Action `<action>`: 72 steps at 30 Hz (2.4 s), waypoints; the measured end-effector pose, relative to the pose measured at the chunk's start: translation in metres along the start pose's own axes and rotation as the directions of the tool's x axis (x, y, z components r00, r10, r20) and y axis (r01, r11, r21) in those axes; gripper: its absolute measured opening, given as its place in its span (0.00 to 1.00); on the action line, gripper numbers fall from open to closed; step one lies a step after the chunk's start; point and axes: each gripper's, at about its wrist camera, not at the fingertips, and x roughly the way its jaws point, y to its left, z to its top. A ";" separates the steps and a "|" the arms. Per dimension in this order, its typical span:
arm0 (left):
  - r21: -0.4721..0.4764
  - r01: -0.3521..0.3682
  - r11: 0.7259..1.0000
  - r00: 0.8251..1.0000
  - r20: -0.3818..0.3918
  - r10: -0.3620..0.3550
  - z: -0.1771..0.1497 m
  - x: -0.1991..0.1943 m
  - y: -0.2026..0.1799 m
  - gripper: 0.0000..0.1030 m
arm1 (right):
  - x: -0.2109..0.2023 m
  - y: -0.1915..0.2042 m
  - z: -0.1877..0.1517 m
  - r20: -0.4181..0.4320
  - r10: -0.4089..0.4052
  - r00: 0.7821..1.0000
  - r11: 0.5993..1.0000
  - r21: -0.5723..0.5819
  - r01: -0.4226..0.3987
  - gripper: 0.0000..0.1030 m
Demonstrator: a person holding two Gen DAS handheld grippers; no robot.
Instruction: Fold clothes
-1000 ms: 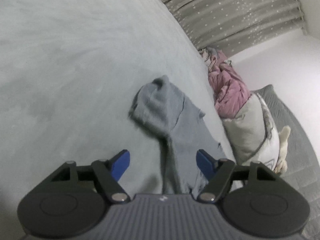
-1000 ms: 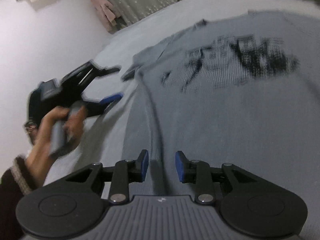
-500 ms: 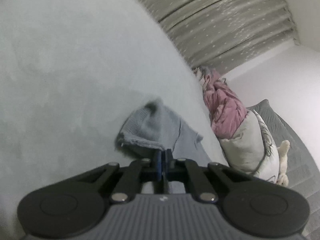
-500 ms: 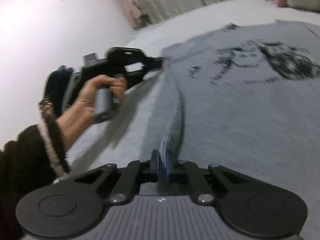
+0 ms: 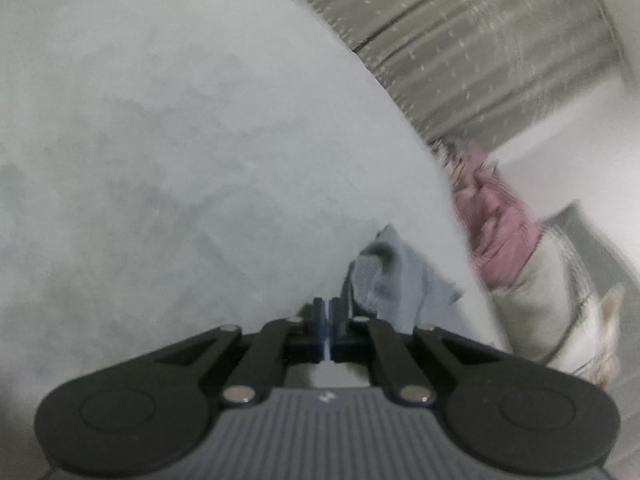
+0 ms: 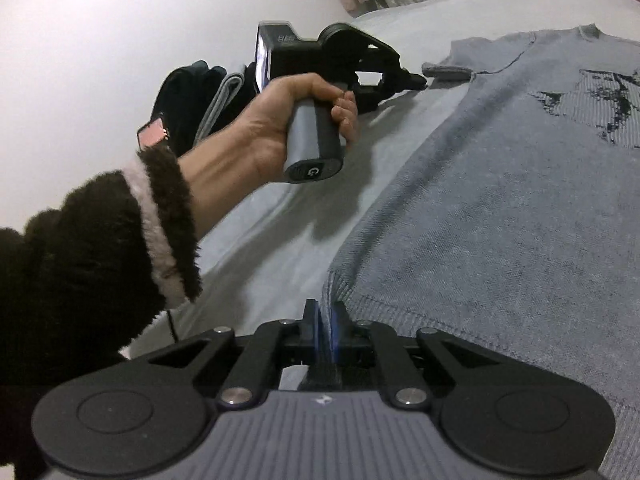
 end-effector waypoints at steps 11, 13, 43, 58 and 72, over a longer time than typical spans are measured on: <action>0.186 0.014 0.983 0.996 -0.087 0.002 0.029 0.064 -0.049 0.50 | -0.013 -0.007 -0.001 0.009 0.080 0.997 0.995 0.059 -0.081 0.22; 0.222 0.016 0.975 0.996 -0.090 0.005 0.024 0.071 -0.060 0.10 | -0.016 -0.008 -0.001 0.016 0.088 0.996 0.994 0.066 -0.089 0.22; 0.433 -0.378 0.818 0.926 0.163 0.342 0.020 0.022 -0.077 0.49 | -0.037 -0.002 -0.021 0.015 0.124 0.992 0.991 0.050 -0.124 0.36; 0.109 -0.147 0.983 0.989 0.011 0.146 0.012 -0.021 -0.033 0.77 | -0.043 0.016 -0.028 0.066 0.121 0.990 0.992 0.029 -0.123 0.48; -0.053 -0.037 0.998 0.999 0.004 0.038 0.029 0.029 -0.015 0.64 | -0.061 0.009 -0.022 0.170 0.094 0.981 0.993 0.058 -0.105 0.52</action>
